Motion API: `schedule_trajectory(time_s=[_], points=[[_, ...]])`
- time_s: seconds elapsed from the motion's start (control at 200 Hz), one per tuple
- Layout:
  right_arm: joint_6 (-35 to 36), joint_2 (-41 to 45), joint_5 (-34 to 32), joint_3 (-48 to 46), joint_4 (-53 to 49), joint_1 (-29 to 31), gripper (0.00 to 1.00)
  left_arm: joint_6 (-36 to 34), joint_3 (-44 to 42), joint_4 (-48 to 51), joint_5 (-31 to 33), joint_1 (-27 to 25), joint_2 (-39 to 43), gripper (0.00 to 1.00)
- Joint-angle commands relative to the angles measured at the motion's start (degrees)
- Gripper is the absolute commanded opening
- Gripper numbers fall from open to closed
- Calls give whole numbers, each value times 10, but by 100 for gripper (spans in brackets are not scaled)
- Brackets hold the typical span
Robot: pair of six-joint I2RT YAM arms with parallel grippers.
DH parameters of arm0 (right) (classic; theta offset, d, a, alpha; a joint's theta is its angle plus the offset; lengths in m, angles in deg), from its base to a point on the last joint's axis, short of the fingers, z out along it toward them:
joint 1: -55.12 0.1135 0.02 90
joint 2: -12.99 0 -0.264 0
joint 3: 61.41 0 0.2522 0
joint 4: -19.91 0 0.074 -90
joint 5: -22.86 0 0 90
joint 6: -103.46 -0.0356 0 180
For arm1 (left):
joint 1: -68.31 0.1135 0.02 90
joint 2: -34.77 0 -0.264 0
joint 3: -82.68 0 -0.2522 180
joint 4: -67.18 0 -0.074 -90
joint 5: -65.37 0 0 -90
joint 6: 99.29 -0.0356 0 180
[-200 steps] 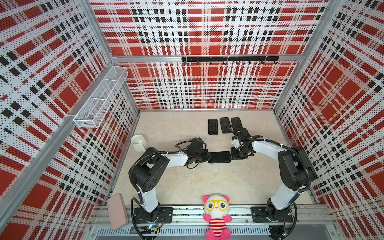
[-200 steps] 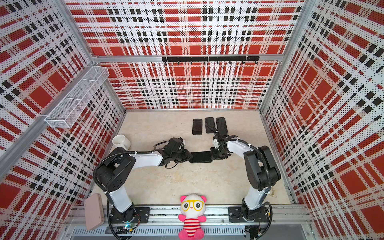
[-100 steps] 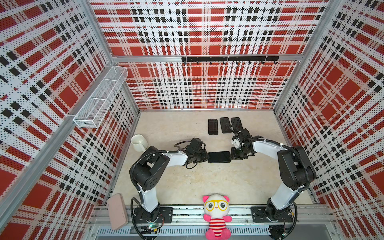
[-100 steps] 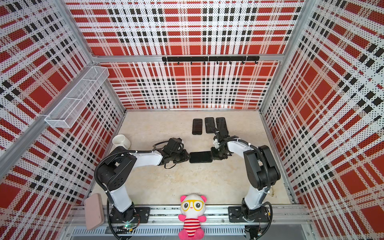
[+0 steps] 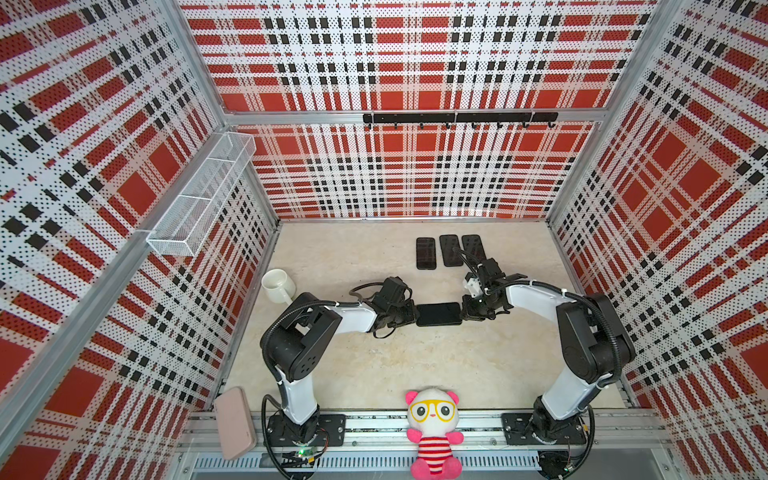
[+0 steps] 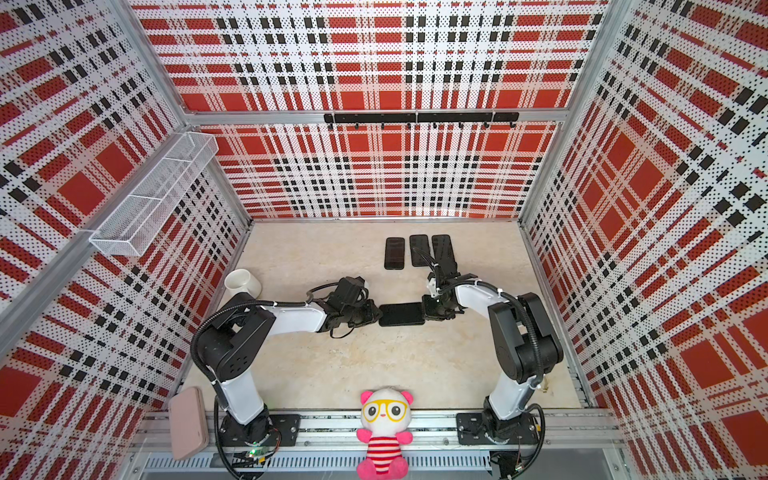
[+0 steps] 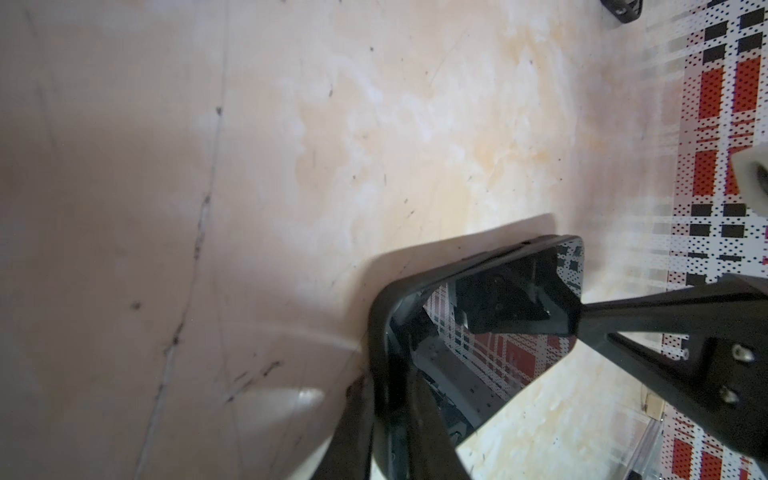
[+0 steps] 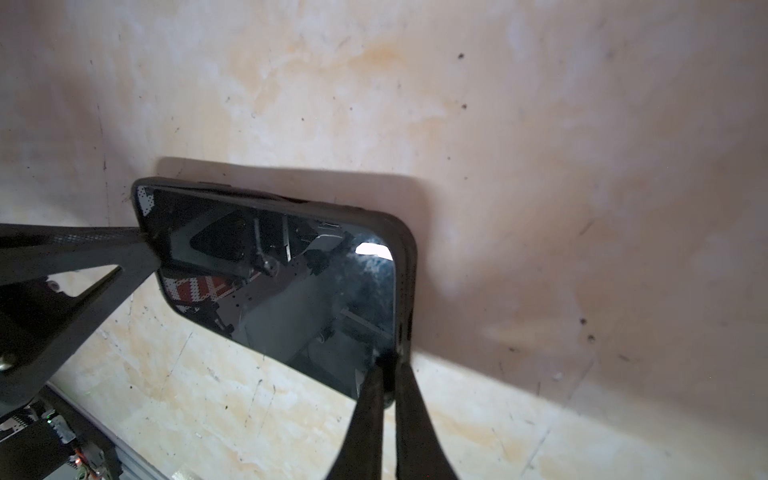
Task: Put the phone into the phone case
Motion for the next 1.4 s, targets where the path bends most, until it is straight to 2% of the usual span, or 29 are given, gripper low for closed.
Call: schedule_trajectory(time_s=[0.0, 0.391, 0.867, 1.077, 1.393], points=[[-7, -67, -10, -53, -59, 48, 10, 9, -14, -7, -18, -16, -14, 18], [-47, -128, -24, -89, -38, 97, 11, 11, -15, -11, -21, -18, -14, 16], [-80, -242, -10, -135, 56, 139, 4, 15, -16, -18, -25, -18, -12, 15], [-76, -168, -41, -104, 15, 132, 8, 9, -21, -18, -25, -15, -6, 15], [-50, -25, -128, -4, -88, 116, 17, -15, -20, -5, -11, -5, 20, 23]])
